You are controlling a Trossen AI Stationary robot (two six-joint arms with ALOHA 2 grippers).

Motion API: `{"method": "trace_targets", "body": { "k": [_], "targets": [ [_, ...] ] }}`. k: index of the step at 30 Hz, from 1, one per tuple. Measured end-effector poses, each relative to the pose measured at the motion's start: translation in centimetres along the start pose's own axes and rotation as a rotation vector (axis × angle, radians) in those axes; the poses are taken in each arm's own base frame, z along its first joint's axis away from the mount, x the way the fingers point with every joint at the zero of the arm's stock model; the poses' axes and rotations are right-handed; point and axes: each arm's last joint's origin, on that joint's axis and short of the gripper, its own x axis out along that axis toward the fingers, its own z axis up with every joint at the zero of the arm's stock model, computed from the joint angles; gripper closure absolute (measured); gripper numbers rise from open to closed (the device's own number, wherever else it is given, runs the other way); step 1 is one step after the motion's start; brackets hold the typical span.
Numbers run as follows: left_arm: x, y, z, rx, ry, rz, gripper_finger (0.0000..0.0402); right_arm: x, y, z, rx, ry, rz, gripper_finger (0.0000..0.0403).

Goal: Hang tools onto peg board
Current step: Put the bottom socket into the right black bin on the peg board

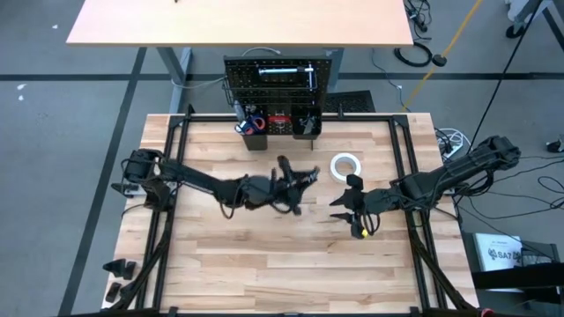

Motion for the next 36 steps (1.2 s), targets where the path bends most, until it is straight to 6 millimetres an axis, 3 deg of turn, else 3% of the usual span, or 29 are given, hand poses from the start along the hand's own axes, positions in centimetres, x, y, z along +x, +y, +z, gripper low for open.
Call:
{"method": "trace_targets", "body": {
  "k": [6,14,23,30,36],
  "targets": [
    [2.3,4.1,-0.9,0.1,0.085,0.13,0.0346,0.0,0.0,-0.2,-0.005,0.015,-0.004,0.0253],
    [4.3,9.2,-4.3,0.077,0.154,0.232,0.0346,0.0,-0.1,-0.4,-0.021,0.036,-0.013,0.0253],
    [4.9,10.9,-7.2,0.02,0.222,0.198,0.0346,0.0,-0.2,-0.4,-0.042,0.04,-0.021,0.0252],
    [4.9,11.4,-7.9,0.007,0.246,0.201,0.0342,0.0,-0.3,-0.4,-0.041,0.033,-0.045,0.0252],
    [4.9,11.3,-7.8,0.005,0.24,0.203,0.0307,0.0,-0.3,-0.4,-0.04,0.033,-0.045,0.0252]
  ]
}}
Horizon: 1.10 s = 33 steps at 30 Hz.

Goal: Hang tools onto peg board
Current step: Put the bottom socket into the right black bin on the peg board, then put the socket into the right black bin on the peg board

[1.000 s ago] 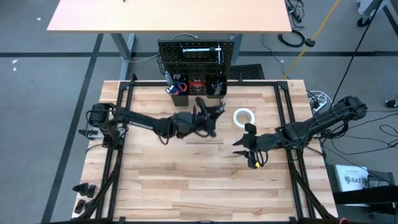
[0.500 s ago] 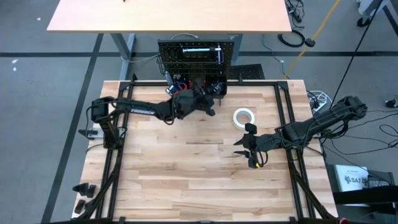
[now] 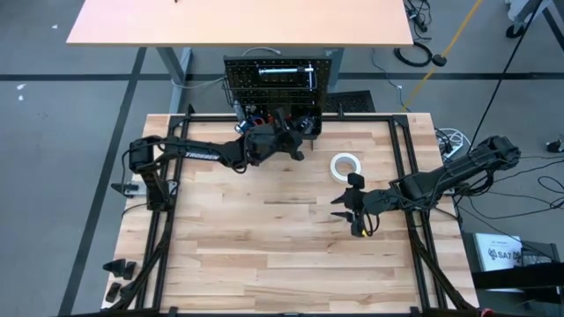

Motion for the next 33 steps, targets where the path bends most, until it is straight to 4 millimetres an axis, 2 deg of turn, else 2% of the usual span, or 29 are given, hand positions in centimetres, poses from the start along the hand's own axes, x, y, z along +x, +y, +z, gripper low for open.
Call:
{"method": "trace_targets", "body": {
  "k": [9,19,27,33],
  "targets": [
    [0.0,-0.1,0.0,-0.061,0.004,0.002,0.0222,0.0,0.0,0.0,0.001,0.0,0.001,0.0252],
    [-0.6,-0.7,0.8,-0.075,0.025,0.028,0.0213,0.0,-0.1,-0.3,0.023,0.033,-0.001,0.0252],
    [-3.6,-2.5,4.4,-0.019,-0.019,-0.024,0.0212,-0.2,-0.6,-2.0,0.184,0.201,-0.072,0.0252],
    [-6.7,-5.7,6.6,-0.076,-0.033,-0.215,0.0212,0.3,-0.5,-2.7,0.321,0.254,-0.116,0.0252]
  ]
}}
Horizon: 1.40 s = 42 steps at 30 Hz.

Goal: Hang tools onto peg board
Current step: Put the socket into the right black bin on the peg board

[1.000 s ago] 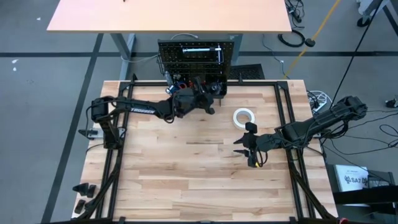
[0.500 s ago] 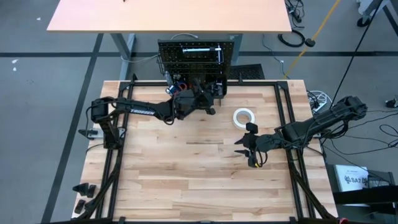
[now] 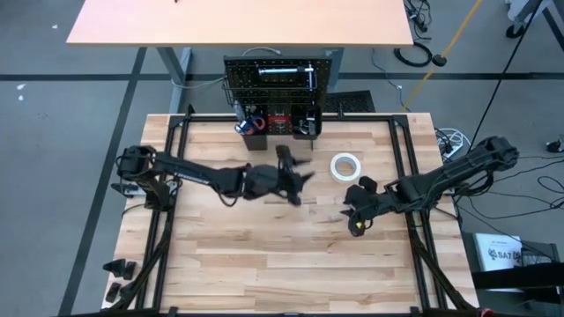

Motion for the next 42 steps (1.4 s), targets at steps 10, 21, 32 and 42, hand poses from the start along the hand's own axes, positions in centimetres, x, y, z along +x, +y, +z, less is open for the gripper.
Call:
{"method": "trace_targets", "body": {
  "k": [10,21,32,42],
  "targets": [
    [-1.7,-3.7,-0.5,-0.201,-0.013,-0.413,0.0212,2.3,-0.2,-1.6,0.062,0.163,-0.146,0.0252],
    [-4.9,-3.5,-3.8,-0.371,-0.218,-0.3,0.0212,3.3,-1.6,-1.9,0.194,0.209,-0.308,0.0247],
    [-5.5,-3.0,-4.0,-0.383,-0.24,-0.28,0.0213,5.9,-3.5,-2.9,0.266,0.342,-0.388,0.0207],
    [-5.5,-3.1,-4.0,-0.382,-0.237,-0.283,0.0213,7.3,-3.6,-3.3,0.202,0.394,-0.337,0.0264]
  ]
}}
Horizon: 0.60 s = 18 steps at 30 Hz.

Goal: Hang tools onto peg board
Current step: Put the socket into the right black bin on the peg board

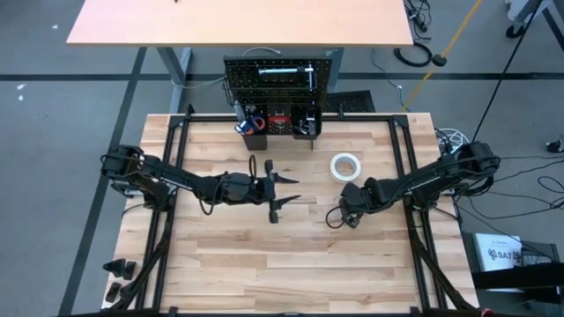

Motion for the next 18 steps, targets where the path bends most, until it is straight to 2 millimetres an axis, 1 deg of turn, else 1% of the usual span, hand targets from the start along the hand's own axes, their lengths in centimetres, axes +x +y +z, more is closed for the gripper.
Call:
{"method": "trace_targets", "body": {
  "k": [4,5,8,11,14,18],
  "targets": [
    [0.0,0.0,0.0,0.0,0.0,-0.005,0.0213,0.0,0.1,0.0,-0.023,0.014,0.025,0.0319],
    [0.0,0.0,0.0,0.001,0.001,-0.007,0.0213,0.0,0.1,0.0,-0.036,0.014,0.025,0.0324],
    [0.0,-0.2,0.0,0.002,-0.005,-0.05,0.0213,-0.1,0.1,0.0,-0.068,0.008,0.026,0.0324],
    [0.0,-0.5,0.0,0.002,-0.034,-0.158,0.0213,-0.6,-0.1,0.0,-0.086,-0.003,0.042,0.0324],
    [-0.1,-0.7,0.1,0.0,-0.052,-0.237,0.0213,-1.7,0.0,0.3,-0.093,-0.044,0.087,0.0324],
    [-0.1,-0.8,0.0,-0.032,-0.044,-0.246,0.0213,-3.9,0.8,0.8,-0.127,-0.17,0.171,0.0324]
  ]
}}
